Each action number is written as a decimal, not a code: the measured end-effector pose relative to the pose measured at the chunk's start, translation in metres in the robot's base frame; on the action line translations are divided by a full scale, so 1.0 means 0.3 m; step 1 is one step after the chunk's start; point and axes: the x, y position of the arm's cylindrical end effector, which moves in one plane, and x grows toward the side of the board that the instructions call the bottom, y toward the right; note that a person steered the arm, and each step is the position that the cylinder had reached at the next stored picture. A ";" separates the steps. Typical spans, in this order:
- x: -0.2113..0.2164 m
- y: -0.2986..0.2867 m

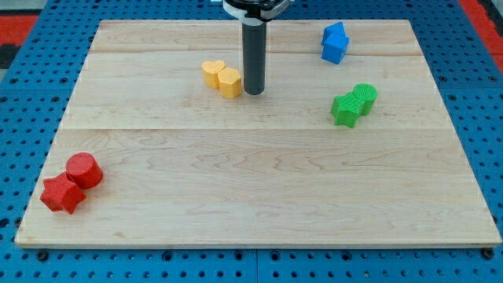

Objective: Push triangle to the top left of the board

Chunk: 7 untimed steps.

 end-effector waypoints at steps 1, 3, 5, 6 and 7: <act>-0.059 0.085; -0.187 0.471; -0.325 0.546; -0.327 0.546; -0.330 0.546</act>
